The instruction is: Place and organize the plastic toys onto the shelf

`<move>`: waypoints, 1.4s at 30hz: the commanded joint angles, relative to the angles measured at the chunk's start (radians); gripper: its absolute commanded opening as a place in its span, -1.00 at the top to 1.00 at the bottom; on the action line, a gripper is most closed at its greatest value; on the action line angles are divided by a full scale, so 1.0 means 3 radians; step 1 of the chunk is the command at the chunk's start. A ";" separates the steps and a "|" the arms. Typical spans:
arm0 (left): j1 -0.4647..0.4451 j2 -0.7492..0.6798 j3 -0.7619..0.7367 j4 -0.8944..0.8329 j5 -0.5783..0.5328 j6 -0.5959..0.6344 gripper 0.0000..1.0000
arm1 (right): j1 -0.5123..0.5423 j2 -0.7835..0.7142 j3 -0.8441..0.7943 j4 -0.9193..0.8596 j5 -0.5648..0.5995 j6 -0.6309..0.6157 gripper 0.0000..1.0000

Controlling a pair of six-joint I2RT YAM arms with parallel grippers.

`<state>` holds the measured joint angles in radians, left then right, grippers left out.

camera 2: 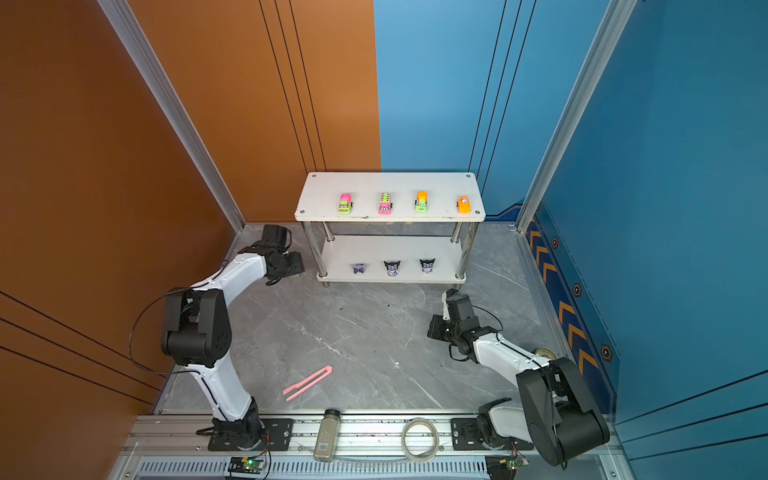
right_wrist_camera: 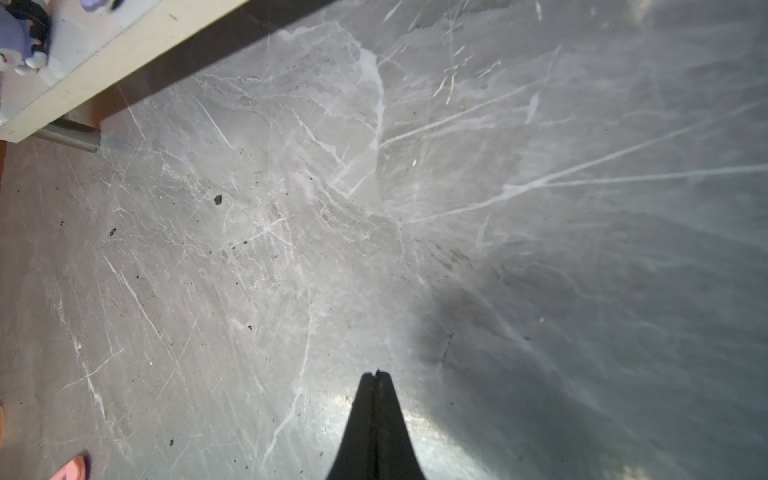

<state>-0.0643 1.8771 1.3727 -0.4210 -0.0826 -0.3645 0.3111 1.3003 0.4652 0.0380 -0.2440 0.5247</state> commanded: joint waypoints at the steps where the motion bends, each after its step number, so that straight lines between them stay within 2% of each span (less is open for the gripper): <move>1: 0.0029 0.0158 0.0059 0.0124 0.0137 0.0013 -0.36 | -0.0028 0.0059 0.0011 0.0042 -0.0010 0.0016 1.00; 11: 0.0118 0.0590 0.0314 0.0120 0.0202 0.0047 -0.32 | -0.0029 0.0186 0.0038 0.0046 0.0020 0.0005 1.00; 25: 0.0162 0.0924 0.0834 -0.0114 0.0212 0.0121 -0.09 | -0.0035 0.0375 0.0096 0.0072 0.0007 -0.0005 1.00; 34: 0.0168 0.1012 0.0953 -0.0306 0.0148 0.0110 -0.05 | -0.0040 0.0405 0.0106 0.0078 -0.0002 -0.0005 1.00; 35: 0.0165 0.1011 0.0953 -0.0323 0.0142 0.0115 -0.02 | -0.0042 0.0412 0.0106 0.0078 -0.0006 -0.0004 1.00; 38: 0.0167 0.1013 0.0957 -0.0359 0.0111 0.0123 0.26 | -0.0040 0.0418 0.0115 0.0083 -0.0015 0.0000 1.00; 42: 0.0168 0.1025 0.0982 -0.0409 0.0076 0.0135 0.29 | -0.0045 0.0415 0.0106 0.0078 -0.0019 0.0000 1.00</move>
<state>-0.0196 2.1662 1.6344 -0.4992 -0.0399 -0.3332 0.3061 1.4105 0.4854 0.0727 -0.2440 0.5247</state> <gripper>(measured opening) 0.356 0.047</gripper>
